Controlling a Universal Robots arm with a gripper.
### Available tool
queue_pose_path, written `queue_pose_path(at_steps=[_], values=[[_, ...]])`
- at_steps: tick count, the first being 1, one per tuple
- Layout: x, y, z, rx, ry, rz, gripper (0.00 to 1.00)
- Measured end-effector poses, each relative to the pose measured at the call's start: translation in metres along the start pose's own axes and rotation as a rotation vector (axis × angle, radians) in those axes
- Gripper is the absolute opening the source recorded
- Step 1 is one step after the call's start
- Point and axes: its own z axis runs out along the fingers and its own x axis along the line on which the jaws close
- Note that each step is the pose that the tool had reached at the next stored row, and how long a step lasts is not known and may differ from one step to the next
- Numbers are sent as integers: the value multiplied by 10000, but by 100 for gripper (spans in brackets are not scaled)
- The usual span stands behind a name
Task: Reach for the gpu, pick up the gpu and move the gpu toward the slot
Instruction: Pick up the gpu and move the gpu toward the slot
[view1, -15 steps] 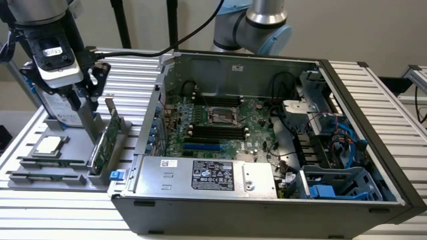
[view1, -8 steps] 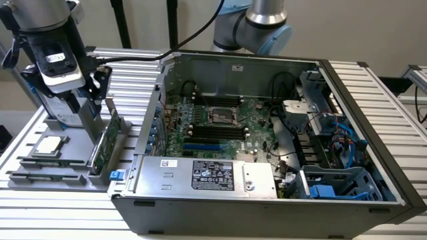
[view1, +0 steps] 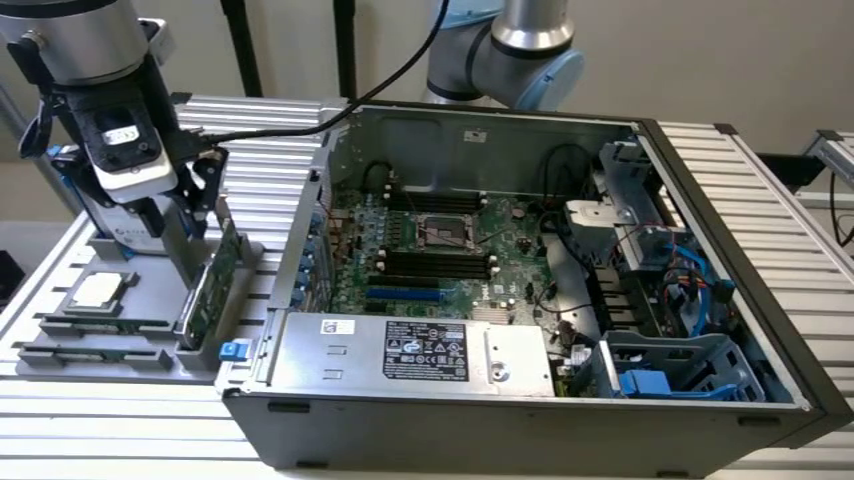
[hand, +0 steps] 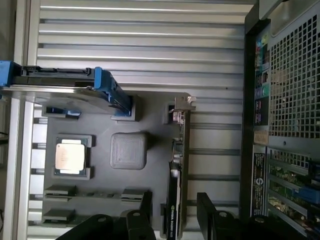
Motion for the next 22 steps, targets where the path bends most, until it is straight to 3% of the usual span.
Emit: queue_pose_path(at_steps=[22], values=[[-33,-41,398,1,1,0,48]])
